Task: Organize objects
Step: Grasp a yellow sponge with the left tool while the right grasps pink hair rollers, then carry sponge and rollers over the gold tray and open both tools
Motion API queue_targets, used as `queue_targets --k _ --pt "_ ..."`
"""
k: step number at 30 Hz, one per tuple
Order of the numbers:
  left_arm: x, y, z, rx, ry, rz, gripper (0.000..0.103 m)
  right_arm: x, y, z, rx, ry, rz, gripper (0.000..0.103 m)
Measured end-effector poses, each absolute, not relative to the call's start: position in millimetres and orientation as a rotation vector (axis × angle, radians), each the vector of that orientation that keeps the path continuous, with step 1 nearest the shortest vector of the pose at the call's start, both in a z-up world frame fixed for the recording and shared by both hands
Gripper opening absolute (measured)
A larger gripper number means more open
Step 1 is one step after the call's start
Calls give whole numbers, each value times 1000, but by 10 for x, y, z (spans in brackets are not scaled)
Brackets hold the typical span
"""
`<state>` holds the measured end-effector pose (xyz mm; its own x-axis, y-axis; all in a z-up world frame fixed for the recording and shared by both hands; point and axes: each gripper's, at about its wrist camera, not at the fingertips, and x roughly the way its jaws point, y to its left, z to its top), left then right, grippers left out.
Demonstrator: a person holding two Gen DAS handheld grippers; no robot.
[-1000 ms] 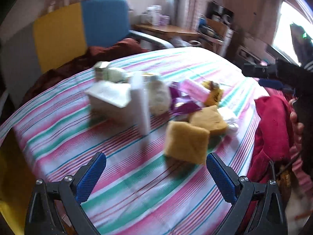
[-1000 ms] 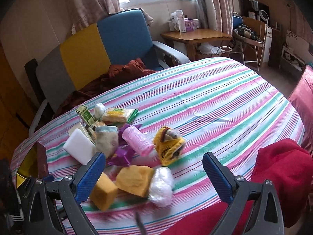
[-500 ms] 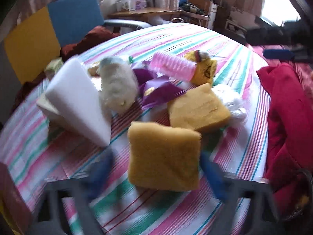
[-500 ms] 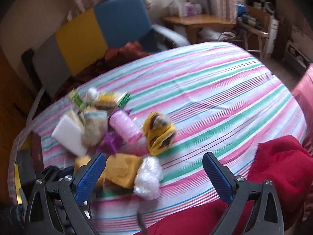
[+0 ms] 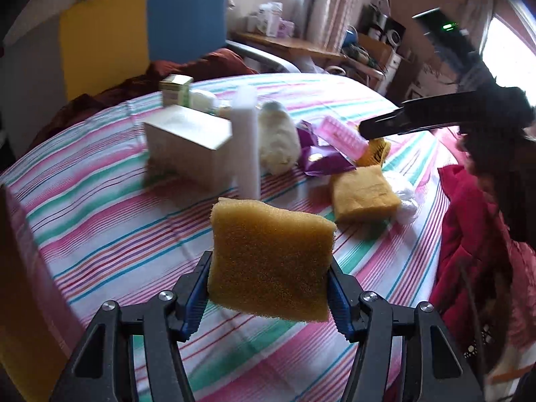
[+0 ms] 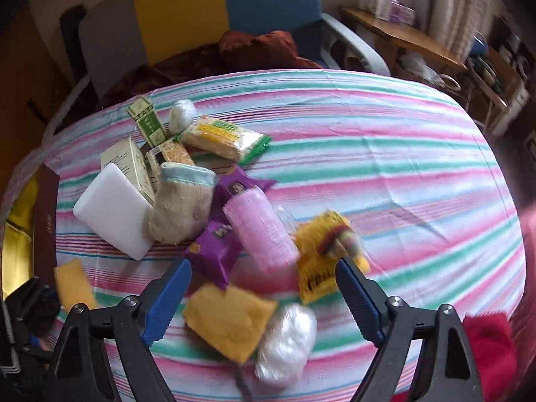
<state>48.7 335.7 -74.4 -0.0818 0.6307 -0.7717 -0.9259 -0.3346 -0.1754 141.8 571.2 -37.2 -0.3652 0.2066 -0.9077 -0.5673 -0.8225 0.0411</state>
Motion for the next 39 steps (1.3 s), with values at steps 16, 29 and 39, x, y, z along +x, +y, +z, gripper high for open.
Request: queue_targets --k 16,29,39 --pt "415 2930 -510 -955 324 1749 63 1291 6020 -452 -1361 693 2222 38" --pt "374 2536 -194 -901 250 1849 63 1204 5368 135 -1199 838 2480 38" --pt "-92 1485 -64 -953 135 2179 64 379 3988 134 -1367 739 2741 38"
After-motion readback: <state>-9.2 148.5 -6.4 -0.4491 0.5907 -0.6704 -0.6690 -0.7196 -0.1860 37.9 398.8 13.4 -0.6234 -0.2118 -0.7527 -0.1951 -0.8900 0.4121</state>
